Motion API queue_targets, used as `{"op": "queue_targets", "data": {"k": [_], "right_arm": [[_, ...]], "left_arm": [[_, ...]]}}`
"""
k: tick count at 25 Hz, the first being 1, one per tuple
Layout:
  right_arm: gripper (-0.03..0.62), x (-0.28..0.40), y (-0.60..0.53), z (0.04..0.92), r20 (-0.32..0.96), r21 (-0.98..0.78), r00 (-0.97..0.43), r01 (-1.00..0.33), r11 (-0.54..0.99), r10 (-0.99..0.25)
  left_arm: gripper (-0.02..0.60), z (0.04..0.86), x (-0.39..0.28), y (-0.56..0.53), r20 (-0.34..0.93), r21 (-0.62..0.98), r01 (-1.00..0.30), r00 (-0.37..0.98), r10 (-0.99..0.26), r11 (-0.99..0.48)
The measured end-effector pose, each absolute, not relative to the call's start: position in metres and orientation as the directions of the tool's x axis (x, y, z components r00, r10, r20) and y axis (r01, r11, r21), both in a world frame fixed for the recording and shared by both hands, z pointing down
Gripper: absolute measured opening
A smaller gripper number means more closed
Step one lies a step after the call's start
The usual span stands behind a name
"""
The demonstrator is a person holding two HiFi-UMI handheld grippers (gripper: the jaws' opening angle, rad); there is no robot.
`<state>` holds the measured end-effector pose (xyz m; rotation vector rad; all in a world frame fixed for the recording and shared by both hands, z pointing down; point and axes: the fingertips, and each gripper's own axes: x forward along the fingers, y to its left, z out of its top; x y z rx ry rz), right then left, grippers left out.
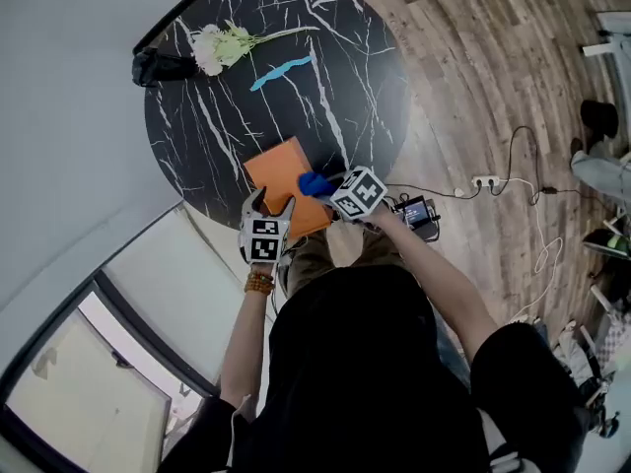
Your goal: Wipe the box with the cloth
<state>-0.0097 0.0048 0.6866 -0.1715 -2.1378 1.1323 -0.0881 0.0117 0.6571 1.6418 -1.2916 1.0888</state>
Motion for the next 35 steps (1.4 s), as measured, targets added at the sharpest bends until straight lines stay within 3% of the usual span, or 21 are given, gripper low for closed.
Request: {"op": "queue_targets", "data": {"k": [2,4,7,12,16,18,19,20,23,26,30,35], "right_arm": [[0.086,0.006,0.036,0.686,0.529,-0.773,-0.709,-0.178,0.609,0.466],[0.086,0.012,0.038,0.681,0.536,-0.756,-0.712,-0.165,0.634,0.454],[0.086,-0.003,-0.019,0.665,0.534,-0.694,-0.773,-0.169,0.700,0.343],[0.086,-0.081,-0.101,0.637,0.560,-0.514,-0.769,-0.031,0.857,0.308],[0.086,-0.126,-0.097,0.656,0.623,-0.466,-0.677,0.082,0.881,0.393],[0.086,-0.134,-0.096,0.669,0.640,-0.507,-0.638,0.067,0.859,0.428],[0.086,-0.134,-0.096,0.673,0.640,-0.535,-0.631,0.044,0.844,0.439],[0.084,-0.133,-0.097,0.675,0.636,-0.562,-0.630,0.019,0.827,0.446],[0.084,-0.123,-0.099,0.671,0.626,-0.594,-0.647,-0.032,0.804,0.437],[0.084,-0.090,-0.102,0.671,0.653,-0.569,-0.656,-0.095,0.817,0.378],[0.084,-0.025,-0.078,0.674,0.623,-0.655,-0.686,-0.195,0.730,0.376],[0.084,0.021,-0.005,0.677,0.539,-0.758,-0.759,-0.247,0.604,0.365]], "left_arm": [[0.304,0.650,-0.107,0.054,0.926,0.160,-0.980,0.108,-0.361,0.117],[0.315,0.650,-0.109,0.099,0.923,0.266,-0.895,0.128,-0.363,0.359],[0.334,0.662,-0.084,0.138,0.881,0.458,-0.674,0.255,-0.399,0.580],[0.347,0.673,-0.045,0.145,0.786,0.616,-0.426,0.389,-0.480,0.663],[0.345,0.684,-0.031,0.145,0.695,0.701,-0.182,0.388,-0.605,0.689],[0.340,0.693,-0.032,0.140,0.642,0.736,-0.030,0.348,-0.683,0.676],[0.309,0.698,-0.035,0.139,0.635,0.739,0.010,0.323,-0.702,0.674],[0.249,0.702,-0.039,0.139,0.641,0.735,0.017,0.312,-0.702,0.678],[0.224,0.707,-0.045,0.137,0.677,0.716,-0.124,0.363,-0.640,0.687],[0.255,0.705,-0.074,0.133,0.728,0.681,-0.280,0.358,-0.584,0.677],[0.258,0.701,-0.157,0.108,0.797,0.595,-0.421,0.202,-0.569,0.685],[0.296,0.693,-0.211,0.023,0.851,0.451,-0.748,0.197,-0.487,0.486]]}}
